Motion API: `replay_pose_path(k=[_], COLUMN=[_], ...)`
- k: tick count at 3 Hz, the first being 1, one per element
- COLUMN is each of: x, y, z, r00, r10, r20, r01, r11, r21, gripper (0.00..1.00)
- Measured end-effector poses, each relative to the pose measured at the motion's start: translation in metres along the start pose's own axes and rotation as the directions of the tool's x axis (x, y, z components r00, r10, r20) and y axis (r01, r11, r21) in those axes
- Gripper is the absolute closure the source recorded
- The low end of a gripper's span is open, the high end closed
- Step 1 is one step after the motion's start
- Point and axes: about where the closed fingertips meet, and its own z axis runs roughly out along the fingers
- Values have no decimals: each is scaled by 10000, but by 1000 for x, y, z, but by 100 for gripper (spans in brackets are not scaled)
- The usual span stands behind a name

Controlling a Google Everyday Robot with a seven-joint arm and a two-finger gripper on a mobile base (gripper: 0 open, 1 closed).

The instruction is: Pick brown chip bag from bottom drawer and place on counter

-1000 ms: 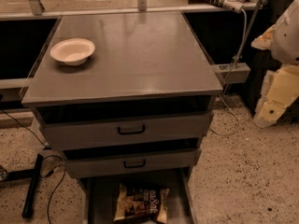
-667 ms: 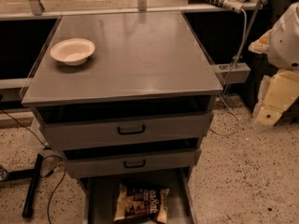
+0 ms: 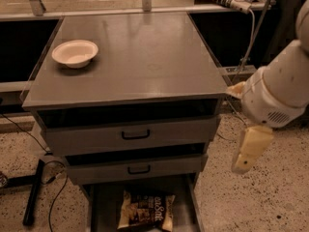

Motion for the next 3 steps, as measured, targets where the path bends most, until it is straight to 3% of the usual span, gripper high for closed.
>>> replay_pose_path(k=[1,2,3], x=[5,20,19], y=[21,24,25], z=[59,126,133], r00=[9958,9865,9882], r10=[-381,-257,-220], r20=[832,1614,1517], r01=[401,276,237], r11=[9989,9996,9997], r21=[-231,-92,-91], gripper=[0,0,0])
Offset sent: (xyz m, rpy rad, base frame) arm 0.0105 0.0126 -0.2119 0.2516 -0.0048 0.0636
